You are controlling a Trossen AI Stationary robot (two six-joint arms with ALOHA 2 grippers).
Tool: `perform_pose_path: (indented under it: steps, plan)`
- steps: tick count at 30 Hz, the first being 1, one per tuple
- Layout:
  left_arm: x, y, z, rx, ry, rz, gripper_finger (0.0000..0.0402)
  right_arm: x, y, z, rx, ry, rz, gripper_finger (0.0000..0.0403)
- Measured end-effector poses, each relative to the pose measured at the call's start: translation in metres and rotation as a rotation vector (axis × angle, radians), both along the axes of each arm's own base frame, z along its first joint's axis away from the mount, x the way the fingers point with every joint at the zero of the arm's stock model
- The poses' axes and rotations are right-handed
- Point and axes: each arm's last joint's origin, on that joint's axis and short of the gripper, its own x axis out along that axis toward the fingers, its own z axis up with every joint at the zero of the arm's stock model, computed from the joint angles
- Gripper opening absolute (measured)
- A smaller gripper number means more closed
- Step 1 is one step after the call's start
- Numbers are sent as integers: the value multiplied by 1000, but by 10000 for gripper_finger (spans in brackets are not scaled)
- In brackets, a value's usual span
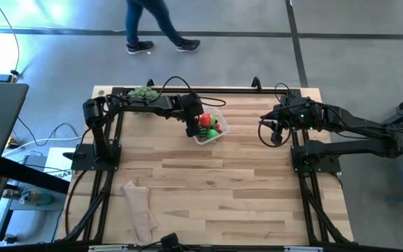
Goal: Pick and placing Produce into tupperware
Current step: Put the pink peach into the transparent container, then return to Home Position
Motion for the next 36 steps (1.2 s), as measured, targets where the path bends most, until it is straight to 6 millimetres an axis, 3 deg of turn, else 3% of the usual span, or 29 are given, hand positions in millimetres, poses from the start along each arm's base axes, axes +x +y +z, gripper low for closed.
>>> perform_pose_path:
  steps: [9, 24, 29, 36]
  plan:
    - [0, -1, 0, -30, -15, -16, 132, 0, 0, 0, 0, 0, 0, 76]
    - [-2, -2, 0, -45, 6, 9, 228, 0, 0, 0, 0, 0, 0, 76]
    - [-4, -4, 12, -67, -2, 22, 224, 0, 0, 0, 0, 0, 0, 76]
    - [4, -3, 45, -159, -20, 13, 211, 0, 0, 0, 0, 0, 0, 76]
